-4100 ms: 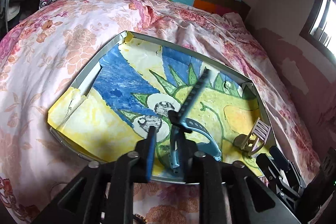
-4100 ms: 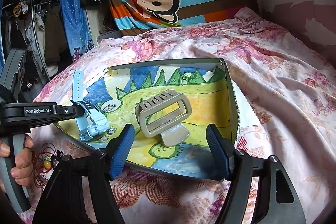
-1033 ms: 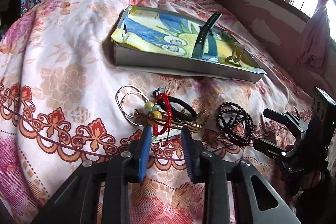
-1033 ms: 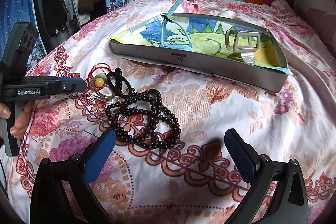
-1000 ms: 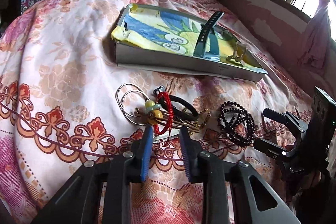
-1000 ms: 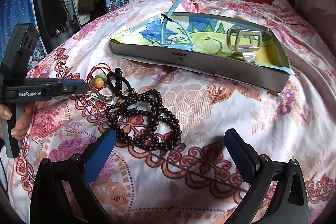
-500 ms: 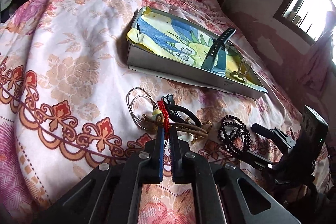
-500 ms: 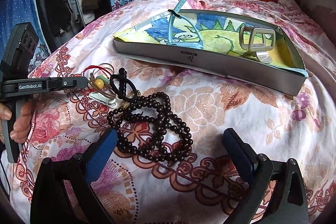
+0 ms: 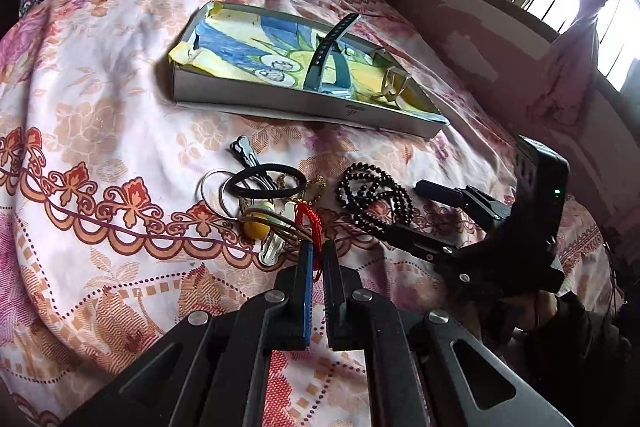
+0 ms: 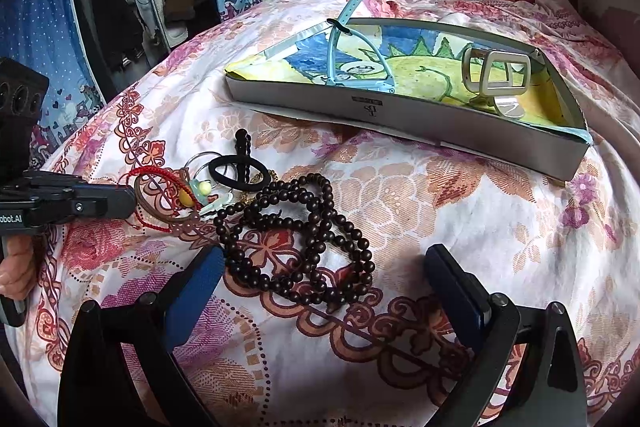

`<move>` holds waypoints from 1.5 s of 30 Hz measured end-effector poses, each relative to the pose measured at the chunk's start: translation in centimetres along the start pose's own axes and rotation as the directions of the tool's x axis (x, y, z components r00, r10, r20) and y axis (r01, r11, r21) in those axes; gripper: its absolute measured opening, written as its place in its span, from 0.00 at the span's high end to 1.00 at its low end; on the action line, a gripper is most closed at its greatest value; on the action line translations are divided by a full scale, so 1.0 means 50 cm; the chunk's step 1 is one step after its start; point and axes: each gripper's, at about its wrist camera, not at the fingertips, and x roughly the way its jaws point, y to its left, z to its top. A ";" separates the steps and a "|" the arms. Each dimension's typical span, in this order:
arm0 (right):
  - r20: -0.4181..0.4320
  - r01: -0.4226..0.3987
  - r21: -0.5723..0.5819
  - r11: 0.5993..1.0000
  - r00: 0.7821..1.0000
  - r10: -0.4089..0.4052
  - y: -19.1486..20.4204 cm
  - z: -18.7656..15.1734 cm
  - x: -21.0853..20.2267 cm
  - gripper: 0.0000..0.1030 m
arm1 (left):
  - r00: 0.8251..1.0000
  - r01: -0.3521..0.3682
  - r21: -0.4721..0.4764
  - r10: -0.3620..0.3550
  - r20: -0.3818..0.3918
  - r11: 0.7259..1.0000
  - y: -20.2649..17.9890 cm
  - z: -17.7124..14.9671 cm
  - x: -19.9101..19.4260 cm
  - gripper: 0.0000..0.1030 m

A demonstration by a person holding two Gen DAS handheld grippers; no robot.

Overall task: Organize jewelry
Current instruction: 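Grasp the black bead bracelet with the right tool while the left tool holds the red cord, then lower the bead bracelet into the tray with the right tool while the left tool drops the red cord there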

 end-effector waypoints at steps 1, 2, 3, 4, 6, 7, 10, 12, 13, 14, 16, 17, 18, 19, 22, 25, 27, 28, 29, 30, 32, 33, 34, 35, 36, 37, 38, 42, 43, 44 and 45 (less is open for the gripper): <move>0.000 -0.001 0.001 1.000 1.000 0.001 0.000 -0.001 0.000 0.04 | 1.000 0.000 -0.001 0.000 0.005 1.000 0.001 0.001 -0.005 0.95; 0.000 0.000 0.001 1.000 1.000 0.000 0.000 -0.001 0.000 0.05 | 1.000 0.003 -0.003 -0.003 0.008 1.000 0.003 0.001 -0.010 0.95; -0.001 0.001 0.000 1.000 1.000 -0.001 -0.001 -0.001 0.000 0.08 | 1.000 0.003 -0.005 -0.003 0.010 1.000 0.005 0.006 -0.012 0.95; -0.004 0.003 -0.003 1.000 1.000 -0.003 -0.001 -0.001 0.001 0.09 | 1.000 0.005 -0.007 -0.005 0.014 1.000 0.006 0.008 -0.015 0.95; -0.007 0.003 -0.009 1.000 1.000 -0.003 0.002 -0.003 0.003 0.18 | 1.000 0.006 -0.009 -0.006 0.020 1.000 0.008 0.011 -0.017 0.95; -0.009 0.001 -0.013 1.000 1.000 -0.001 0.004 -0.003 0.003 0.19 | 1.000 0.006 -0.011 -0.006 0.021 1.000 0.010 0.011 -0.018 0.95; -0.012 0.001 -0.035 0.999 1.000 -0.002 0.013 -0.004 0.004 0.25 | 1.000 0.013 -0.017 -0.013 0.021 1.000 0.012 0.010 -0.015 0.95; -0.020 -0.011 -0.051 0.999 1.000 0.010 0.020 -0.005 0.006 0.39 | 0.999 0.025 -0.017 -0.024 0.026 1.000 0.012 0.010 -0.015 0.95; -0.022 -0.017 -0.058 0.998 1.000 0.015 0.024 -0.005 0.006 0.42 | 0.999 0.035 -0.014 -0.034 0.033 0.999 0.012 0.011 -0.017 0.95; -0.022 -0.021 -0.066 0.998 1.000 0.020 0.028 -0.005 0.006 0.50 | 0.998 0.046 -0.012 -0.045 0.042 0.999 0.010 0.012 -0.020 0.95; -0.023 -0.035 -0.070 0.997 0.999 0.033 0.032 -0.005 0.004 0.62 | 0.996 0.063 -0.001 -0.063 0.061 0.998 0.006 0.014 -0.029 0.95; -0.024 -0.046 -0.065 0.997 0.999 0.045 0.033 -0.005 0.003 0.72 | 0.995 0.069 0.004 -0.070 0.068 0.998 0.003 0.016 -0.032 0.95; -0.024 -0.059 -0.061 0.996 0.998 0.058 0.034 -0.005 0.001 0.84 | 0.994 0.079 0.009 -0.080 0.077 0.997 0.001 0.017 -0.036 0.95; -0.021 -0.063 -0.059 0.996 0.998 0.061 0.036 -0.004 -0.001 0.87 | 0.993 0.086 0.012 -0.087 0.084 0.996 -0.001 0.018 -0.040 0.95; -0.005 -0.062 -0.059 0.996 0.998 0.062 0.036 -0.004 -0.011 0.90 | 0.990 0.099 0.020 -0.101 0.100 0.995 -0.006 0.022 -0.046 0.95; 0.021 -0.056 -0.053 0.997 0.998 0.057 0.032 -0.002 -0.024 0.90 | 0.988 0.104 0.026 -0.107 0.109 0.994 -0.008 0.025 -0.049 0.95; 0.046 -0.054 -0.049 0.997 0.997 0.056 0.029 0.002 -0.037 0.90 | 0.987 0.108 0.027 -0.110 0.113 0.994 -0.009 0.026 -0.050 0.95; 0.056 -0.051 -0.051 0.997 0.997 0.054 0.029 0.004 -0.043 0.91 | 0.987 0.110 0.030 -0.112 0.115 0.994 -0.010 0.028 -0.051 0.95; 0.067 -0.046 -0.057 0.997 0.996 0.050 0.029 0.008 -0.050 0.91 | 0.987 0.108 0.035 -0.111 0.117 0.994 -0.013 0.030 -0.052 0.95; 0.079 -0.042 -0.063 0.997 0.996 0.047 0.029 0.012 -0.058 0.91 | 0.987 0.105 0.042 -0.109 0.122 0.994 -0.016 0.033 -0.053 0.95; 0.110 -0.036 -0.073 0.997 0.993 0.044 0.028 0.026 -0.076 0.91 | 0.984 0.095 0.053 -0.102 0.143 0.994 -0.023 0.043 -0.057 0.95; 0.126 -0.031 -0.076 0.997 0.991 0.040 0.026 0.034 -0.086 0.91 | 0.983 0.089 0.055 -0.097 0.158 0.995 -0.026 0.051 -0.059 0.95; 0.148 -0.025 -0.078 0.997 0.988 0.036 0.023 0.044 -0.098 0.91 | 0.981 0.084 0.054 -0.092 0.169 0.995 -0.028 0.059 -0.060 0.95; 0.164 -0.021 -0.077 0.997 0.986 0.034 0.019 0.052 -0.108 0.91 | 0.980 0.079 0.052 -0.087 0.180 0.996 -0.028 0.067 -0.062 0.95; 0.184 -0.016 -0.074 0.997 0.982 0.030 0.015 0.063 -0.120 0.91 | 0.978 0.071 0.051 -0.079 0.193 0.996 -0.030 0.078 -0.064 0.95; 0.203 -0.010 -0.073 0.997 0.979 0.025 0.010 0.073 -0.131 0.91 | 0.976 0.063 0.051 -0.072 0.204 0.997 -0.032 0.090 -0.066 0.95; 0.222 0.000 -0.073 0.997 0.975 0.016 0.005 0.085 -0.142 0.91 | 0.974 0.057 0.049 -0.067 0.216 0.997 -0.033 0.103 -0.068 0.95; 0.293 0.033 -0.069 0.997 0.956 -0.012 -0.005 0.140 -0.177 0.91 | 0.962 0.038 0.053 -0.051 0.268 0.998 -0.039 0.166 -0.073 0.95; 0.308 0.043 -0.065 0.997 0.951 -0.021 -0.010 0.156 -0.182 0.91 | 0.960 0.026 0.062 -0.043 0.278 0.998 -0.042 0.184 -0.070 0.95; 0.322 0.046 -0.057 0.997 0.946 -0.026 -0.016 0.176 -0.185 0.91 | 0.958 0.013 0.069 -0.033 0.285 0.997 -0.045 0.201 -0.065 0.95; 0.333 0.049 -0.048 0.998 0.942 -0.030 -0.020 0.193 -0.187 0.91 | 0.957 0.001 0.074 -0.022 0.290 0.997 -0.046 0.215 -0.058 0.95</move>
